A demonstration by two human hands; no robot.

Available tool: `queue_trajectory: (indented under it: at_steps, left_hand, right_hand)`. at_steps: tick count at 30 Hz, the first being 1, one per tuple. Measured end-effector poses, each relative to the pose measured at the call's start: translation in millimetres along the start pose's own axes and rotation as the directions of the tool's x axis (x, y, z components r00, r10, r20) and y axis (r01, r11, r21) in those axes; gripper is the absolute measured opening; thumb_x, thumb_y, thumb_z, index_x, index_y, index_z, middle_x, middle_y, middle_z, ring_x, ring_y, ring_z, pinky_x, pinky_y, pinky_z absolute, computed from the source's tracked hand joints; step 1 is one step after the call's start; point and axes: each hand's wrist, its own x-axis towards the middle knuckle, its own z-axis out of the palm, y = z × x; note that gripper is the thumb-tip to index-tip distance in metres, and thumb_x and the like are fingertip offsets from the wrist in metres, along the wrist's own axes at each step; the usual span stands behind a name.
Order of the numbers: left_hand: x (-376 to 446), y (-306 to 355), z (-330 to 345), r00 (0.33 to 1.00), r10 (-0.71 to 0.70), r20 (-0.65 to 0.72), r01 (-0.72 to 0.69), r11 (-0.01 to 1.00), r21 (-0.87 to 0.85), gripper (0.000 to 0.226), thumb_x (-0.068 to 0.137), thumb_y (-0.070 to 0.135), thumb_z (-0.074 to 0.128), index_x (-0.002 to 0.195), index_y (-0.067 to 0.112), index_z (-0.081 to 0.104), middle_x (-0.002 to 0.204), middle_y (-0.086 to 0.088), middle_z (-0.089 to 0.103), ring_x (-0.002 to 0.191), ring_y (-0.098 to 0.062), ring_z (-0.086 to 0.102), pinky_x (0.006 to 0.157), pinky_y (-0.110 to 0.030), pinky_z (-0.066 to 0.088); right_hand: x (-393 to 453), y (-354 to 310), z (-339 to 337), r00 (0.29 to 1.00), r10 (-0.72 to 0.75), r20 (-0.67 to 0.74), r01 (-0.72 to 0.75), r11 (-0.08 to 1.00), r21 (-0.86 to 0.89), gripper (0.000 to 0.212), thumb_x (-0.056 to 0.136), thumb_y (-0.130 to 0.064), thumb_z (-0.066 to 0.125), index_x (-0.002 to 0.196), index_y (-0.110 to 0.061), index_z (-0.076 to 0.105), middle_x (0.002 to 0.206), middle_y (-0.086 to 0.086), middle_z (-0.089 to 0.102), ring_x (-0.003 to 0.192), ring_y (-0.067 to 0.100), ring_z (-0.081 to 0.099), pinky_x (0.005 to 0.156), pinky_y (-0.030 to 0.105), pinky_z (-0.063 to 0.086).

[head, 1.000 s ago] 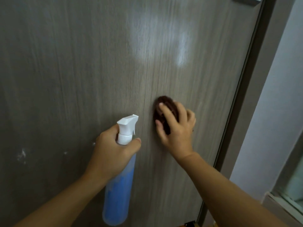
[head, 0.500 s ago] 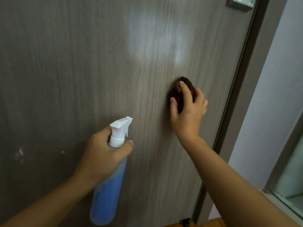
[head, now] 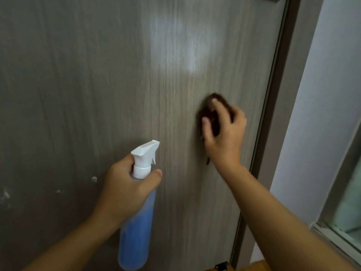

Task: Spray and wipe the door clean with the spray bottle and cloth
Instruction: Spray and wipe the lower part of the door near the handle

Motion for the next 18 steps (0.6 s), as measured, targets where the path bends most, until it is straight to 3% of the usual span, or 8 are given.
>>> queue_trajectory:
  at_steps: [4,5,8,14,18]
  left_hand:
    - [2,7,-2,1.0,0.017,-0.02,-0.017,1.0,-0.005,0.044,0.067,0.046,0.071,0.083,0.006,0.065,0.066,-0.013,0.063,0.055,-0.019,0.059,0.052,-0.033,0.05]
    - [3,9,-2,1.0,0.015,-0.023,-0.016,1.0,-0.011,0.046,0.065,0.048,0.07,0.084,0.007,0.065,0.067,-0.013,0.064,0.056,-0.022,0.061,0.053,-0.033,0.051]
    - [4,8,-2,1.0,0.016,-0.023,-0.016,0.999,-0.028,0.046,0.066,0.048,0.07,0.084,0.006,0.065,0.067,-0.015,0.064,0.06,-0.032,0.063,0.054,-0.04,0.052]
    - [7,5,-3,1.0,0.012,-0.015,-0.013,0.999,-0.039,0.047,0.067,0.047,0.07,0.084,0.003,0.064,0.066,-0.015,0.061,0.058,-0.016,0.058,0.055,-0.043,0.049]
    - [6,3,-6,0.999,0.031,-0.022,-0.032,0.999,-0.039,0.053,0.067,0.048,0.07,0.087,-0.001,0.065,0.069,-0.016,0.064,0.059,-0.026,0.061,0.057,-0.043,0.049]
  right_hand:
    - [43,2,-23,0.989,0.032,-0.142,-0.028,0.999,0.026,0.049,0.099,-0.03,0.065,0.147,-0.025,0.055,0.14,0.015,0.047,0.125,0.023,0.042,0.108,0.019,0.034]
    - [46,4,-25,0.992,0.02,-0.125,-0.02,1.0,0.005,0.049,0.1,-0.029,0.065,0.148,-0.026,0.054,0.143,0.014,0.046,0.126,0.023,0.041,0.109,0.021,0.035]
    - [39,14,-22,0.999,0.037,-0.039,-0.039,0.998,-0.042,0.047,0.101,-0.025,0.064,0.147,-0.025,0.055,0.149,0.013,0.045,0.128,0.031,0.043,0.111,0.046,0.041]
    - [-24,32,-2,0.999,-0.054,0.005,0.055,0.988,-0.147,0.042,0.09,-0.033,0.068,0.131,-0.023,0.064,0.135,0.017,0.052,0.111,0.04,0.049,0.094,0.046,0.04]
    - [-79,44,-1,0.987,-0.079,0.14,0.105,0.976,-0.189,0.042,0.09,-0.037,0.063,0.13,-0.027,0.054,0.13,0.023,0.053,0.107,0.044,0.05,0.089,0.054,0.044]
